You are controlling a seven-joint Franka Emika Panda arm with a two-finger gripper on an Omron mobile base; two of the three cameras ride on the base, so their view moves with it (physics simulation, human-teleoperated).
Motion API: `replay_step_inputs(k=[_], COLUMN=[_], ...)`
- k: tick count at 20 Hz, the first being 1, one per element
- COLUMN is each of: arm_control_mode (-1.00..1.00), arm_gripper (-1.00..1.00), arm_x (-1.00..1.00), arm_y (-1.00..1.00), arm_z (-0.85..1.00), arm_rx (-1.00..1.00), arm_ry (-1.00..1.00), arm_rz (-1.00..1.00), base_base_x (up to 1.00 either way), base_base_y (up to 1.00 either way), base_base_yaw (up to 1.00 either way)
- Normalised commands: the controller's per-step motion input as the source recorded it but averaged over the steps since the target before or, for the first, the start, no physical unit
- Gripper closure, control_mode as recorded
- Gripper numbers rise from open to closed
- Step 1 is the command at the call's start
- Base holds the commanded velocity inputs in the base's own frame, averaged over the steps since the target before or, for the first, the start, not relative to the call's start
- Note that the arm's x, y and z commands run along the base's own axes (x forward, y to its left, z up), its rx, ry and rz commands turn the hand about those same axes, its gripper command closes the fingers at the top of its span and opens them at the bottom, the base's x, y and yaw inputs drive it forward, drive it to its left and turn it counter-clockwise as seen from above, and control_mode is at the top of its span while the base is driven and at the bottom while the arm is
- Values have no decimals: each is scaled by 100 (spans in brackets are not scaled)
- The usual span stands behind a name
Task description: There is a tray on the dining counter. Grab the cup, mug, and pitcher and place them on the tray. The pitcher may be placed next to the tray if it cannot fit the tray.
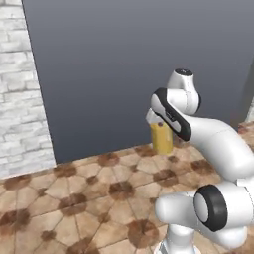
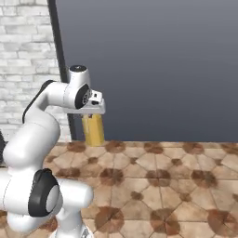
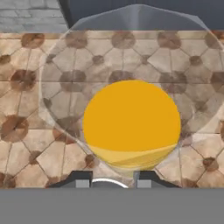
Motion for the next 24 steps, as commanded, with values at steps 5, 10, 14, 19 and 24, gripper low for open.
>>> replay_step_inputs(k=[5, 10, 14, 19, 24], arm_control_mode=[100, 100, 100, 100, 100], arm_gripper=[100, 100, 100, 100, 100], arm_x=[0, 0, 0, 0, 0], arm_y=[0, 0, 0, 0, 0], arm_z=[0, 0, 0, 0, 0], arm_rx=[0, 0, 0, 0, 0], arm_ry=[0, 0, 0, 0, 0], arm_rz=[0, 0, 0, 0, 0], base_base_x=[-4, 0, 0, 0, 0], base_base_y=[0, 0, 0, 8, 65], base_base_yaw=[-92, -93, -93, -88, -69])
